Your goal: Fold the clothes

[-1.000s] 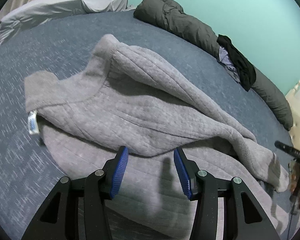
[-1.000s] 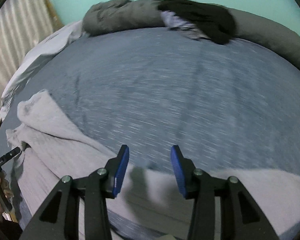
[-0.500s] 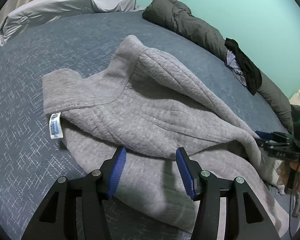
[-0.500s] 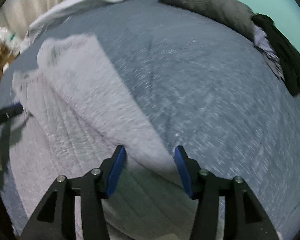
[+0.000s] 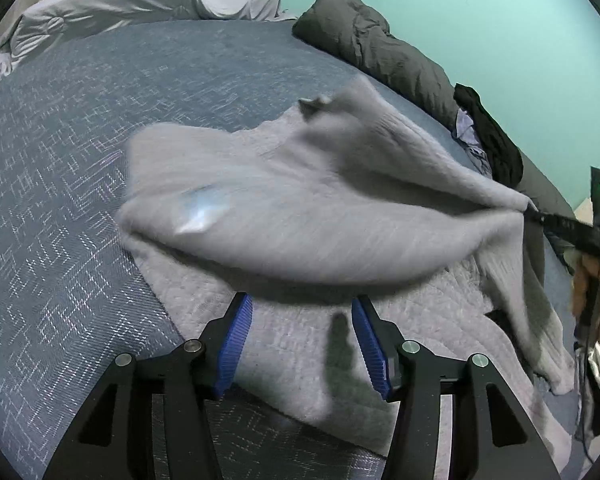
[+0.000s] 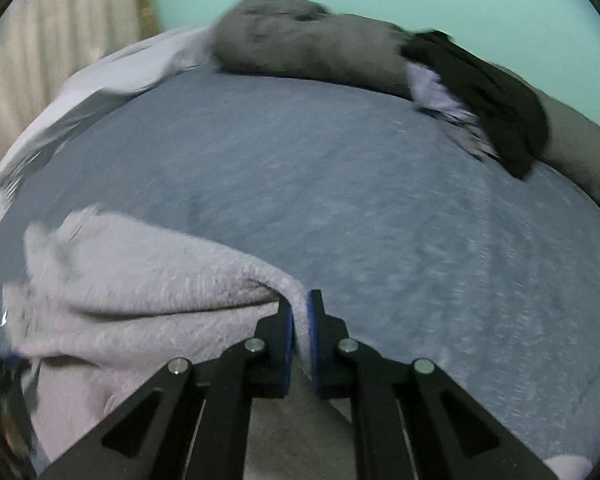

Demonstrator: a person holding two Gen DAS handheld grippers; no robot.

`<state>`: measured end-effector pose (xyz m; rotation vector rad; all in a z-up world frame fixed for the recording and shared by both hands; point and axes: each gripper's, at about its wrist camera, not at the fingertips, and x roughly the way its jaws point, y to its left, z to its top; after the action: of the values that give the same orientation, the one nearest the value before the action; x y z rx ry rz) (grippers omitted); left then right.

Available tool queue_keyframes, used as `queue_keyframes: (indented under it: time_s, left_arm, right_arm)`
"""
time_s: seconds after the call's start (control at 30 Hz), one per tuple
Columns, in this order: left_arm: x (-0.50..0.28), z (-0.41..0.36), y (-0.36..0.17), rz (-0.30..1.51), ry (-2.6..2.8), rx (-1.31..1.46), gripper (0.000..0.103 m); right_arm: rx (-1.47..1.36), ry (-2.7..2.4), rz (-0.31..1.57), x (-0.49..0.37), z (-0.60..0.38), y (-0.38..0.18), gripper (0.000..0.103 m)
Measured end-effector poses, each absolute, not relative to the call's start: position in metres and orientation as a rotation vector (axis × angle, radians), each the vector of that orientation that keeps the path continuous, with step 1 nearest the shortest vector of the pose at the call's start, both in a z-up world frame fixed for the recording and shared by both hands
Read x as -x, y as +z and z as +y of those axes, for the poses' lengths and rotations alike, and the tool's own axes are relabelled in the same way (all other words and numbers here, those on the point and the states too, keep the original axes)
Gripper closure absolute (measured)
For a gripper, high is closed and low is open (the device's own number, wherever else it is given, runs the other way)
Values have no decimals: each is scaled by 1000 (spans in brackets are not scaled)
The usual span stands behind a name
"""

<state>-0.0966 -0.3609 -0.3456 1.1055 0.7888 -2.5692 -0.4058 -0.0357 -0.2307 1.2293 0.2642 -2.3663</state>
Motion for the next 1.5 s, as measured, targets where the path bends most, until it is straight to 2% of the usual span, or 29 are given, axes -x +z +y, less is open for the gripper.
queue_keyframes:
  time_s: [0.13, 0.27, 0.3, 0.37, 0.4, 0.43, 0.7, 0.97, 1.03, 1.1, 1.3, 1.43, 1.5]
  left_arm:
    - [91, -365, -347, 804, -2558, -1099, 47]
    - [88, -369, -345, 798, -2549, -1081, 47]
    - [87, -370, -344, 796, -2547, -1076, 47]
    - [83, -373, -345, 797, -2543, -1070, 47]
    - [81, -373, -345, 798, -2541, -1066, 47]
    - [81, -374, -344, 796, -2541, -1064, 47]
    - [76, -390, -340, 807, -2517, -1030, 47]
    - [73, -401, -344, 831, -2508, -1035, 47]
    - [73, -402, -345, 839, -2509, -1036, 47]
    - [73, -402, -346, 836, -2511, -1038, 47]
    - [72, -400, -345, 828, -2538, -1038, 47]
    - [74, -393, -344, 809, -2552, -1050, 46]
    - [74, -391, -346, 805, -2536, -1056, 45]
  right_arm:
    - [-1266, -2474, 229, 416, -22, -230, 88]
    - [-1217, -2466, 143, 407, -12, -225, 87]
    - [-1195, -2428, 134, 406, -15, -224, 83]
    - [-1142, -2359, 209, 394, -32, -220, 66]
    - [-1124, -2325, 253, 390, -43, -219, 49]
    - [-1103, -2287, 287, 383, -54, -219, 46]
    - [-967, -1957, 515, 321, -154, -219, 45]
    - [-978, -1790, 724, 294, -244, -248, 48]
    - [-992, -1790, 740, 296, -254, -254, 91]
    - [-982, -1832, 691, 303, -254, -249, 99]
    - [-852, -2156, 527, 350, -251, -196, 99]
    - [-956, -2266, 516, 389, -268, -190, 98]
    - [-928, -2318, 493, 392, -268, -183, 94]
